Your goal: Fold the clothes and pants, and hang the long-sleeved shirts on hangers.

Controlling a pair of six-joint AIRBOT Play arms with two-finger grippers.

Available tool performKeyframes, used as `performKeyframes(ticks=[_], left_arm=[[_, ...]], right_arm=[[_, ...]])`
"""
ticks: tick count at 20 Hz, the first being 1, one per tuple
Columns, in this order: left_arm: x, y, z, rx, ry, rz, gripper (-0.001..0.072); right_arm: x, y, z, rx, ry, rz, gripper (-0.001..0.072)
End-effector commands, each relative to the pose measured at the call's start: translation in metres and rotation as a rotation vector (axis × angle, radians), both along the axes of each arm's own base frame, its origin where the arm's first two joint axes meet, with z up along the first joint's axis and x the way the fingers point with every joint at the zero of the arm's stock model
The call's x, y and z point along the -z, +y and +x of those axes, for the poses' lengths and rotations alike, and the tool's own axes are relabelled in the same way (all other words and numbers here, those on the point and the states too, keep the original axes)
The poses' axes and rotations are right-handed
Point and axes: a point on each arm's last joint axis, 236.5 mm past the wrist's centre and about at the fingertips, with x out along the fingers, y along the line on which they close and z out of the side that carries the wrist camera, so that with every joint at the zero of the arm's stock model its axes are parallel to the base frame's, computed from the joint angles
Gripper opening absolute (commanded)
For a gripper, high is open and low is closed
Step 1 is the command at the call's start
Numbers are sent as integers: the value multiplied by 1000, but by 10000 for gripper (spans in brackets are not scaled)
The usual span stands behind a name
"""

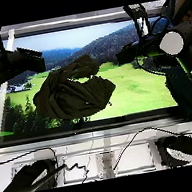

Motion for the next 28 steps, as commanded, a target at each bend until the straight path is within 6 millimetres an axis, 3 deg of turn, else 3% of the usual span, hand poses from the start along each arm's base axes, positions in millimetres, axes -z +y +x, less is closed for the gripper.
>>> performKeyframes(ticks=[1,4,8,11,14,15,17,20,22,25,28], left_arm=[[0,-1,0,1,3,-5,17],[6,-2,3,1,16,-2,17],[42,-1,-10,17,153,45,15],[92,-5,-33,17,295,51,14],[142,-42,-59,119,375,91,24],[155,-61,-66,174,386,115,125],[178,-99,-80,311,396,194,523],[221,-149,-95,437,400,288,548],[256,-169,-103,500,403,391,548],[297,-169,-105,545,408,552,548],[311,-170,-102,546,419,569,547]], right_arm=[[0,1,0,-1,1,0,30],[0,1,0,-1,0,0,30],[0,1,0,-1,-1,1,30],[-1,1,0,-1,-3,2,30],[-1,1,1,-1,-6,2,30],[-1,1,1,-1,-6,3,30],[-1,1,1,-1,-6,3,29],[-1,1,1,-1,-5,4,30],[-1,1,1,-1,-6,4,30],[-5,3,5,-1,-31,14,30],[-11,0,14,7,-76,9,30]])
